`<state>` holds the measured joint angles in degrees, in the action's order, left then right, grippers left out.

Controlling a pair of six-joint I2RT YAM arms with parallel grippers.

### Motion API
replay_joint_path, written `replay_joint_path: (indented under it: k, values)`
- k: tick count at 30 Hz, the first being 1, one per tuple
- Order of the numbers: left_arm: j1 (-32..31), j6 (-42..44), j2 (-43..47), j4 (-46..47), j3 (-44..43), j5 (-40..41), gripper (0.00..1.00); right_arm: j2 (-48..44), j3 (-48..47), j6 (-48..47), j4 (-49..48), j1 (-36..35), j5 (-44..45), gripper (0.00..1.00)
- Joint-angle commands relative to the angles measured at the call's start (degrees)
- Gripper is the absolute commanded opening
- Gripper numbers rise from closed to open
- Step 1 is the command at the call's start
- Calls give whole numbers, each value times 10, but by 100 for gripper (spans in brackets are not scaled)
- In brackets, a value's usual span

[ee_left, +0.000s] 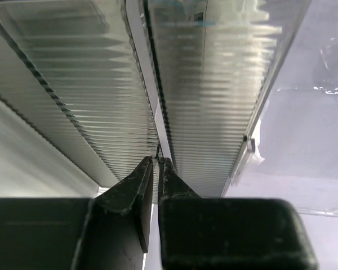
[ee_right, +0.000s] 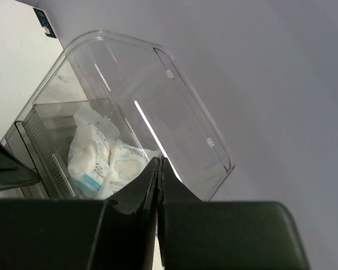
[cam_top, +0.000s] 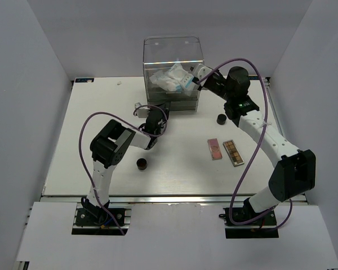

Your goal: Organize the makeup

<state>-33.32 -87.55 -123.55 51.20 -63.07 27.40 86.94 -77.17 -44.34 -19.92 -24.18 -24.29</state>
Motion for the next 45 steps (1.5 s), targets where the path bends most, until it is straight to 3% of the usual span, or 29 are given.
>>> replay_joint_path:
  k: [1, 13, 16, 21, 22, 24, 25, 29, 34, 38, 45]
  values:
    - [7, 19, 38, -2, 37, 5, 0, -18, 4, 2, -27, -3, 2, 2]
    - [-17, 26, 109, 22, 118, -31, 0, -19, 10, 48, 4, -2, 14, 7]
    - [-22, 26, 134, 18, 145, -31, 0, -28, 24, 82, 23, 3, 16, 15]
    - [-25, 26, 168, -8, 180, -33, 2, -47, 50, 144, 62, 12, 21, 47]
    - [-25, 25, 170, -11, 183, -34, 13, -54, 54, 154, 68, 14, 21, 56]
    - [-25, 22, 173, -15, 188, -35, 27, -58, 61, 171, 86, 23, 14, 61]
    - [-25, 23, 174, -17, 187, -39, 43, -64, 63, 186, 105, 26, 12, 64]
    - [-25, 34, 182, -52, 173, -52, 65, -70, 67, 240, 177, 60, -18, 68]
    - [-25, 62, 215, -85, 175, -58, 70, -66, 90, 308, 257, 119, -35, 70]
    - [-25, 103, 268, -150, 183, -69, 71, -53, 112, 330, 301, 163, 1, 70]
    - [-25, 177, 373, -278, 205, -67, 83, 80, 61, 377, 377, 174, 90, 77]
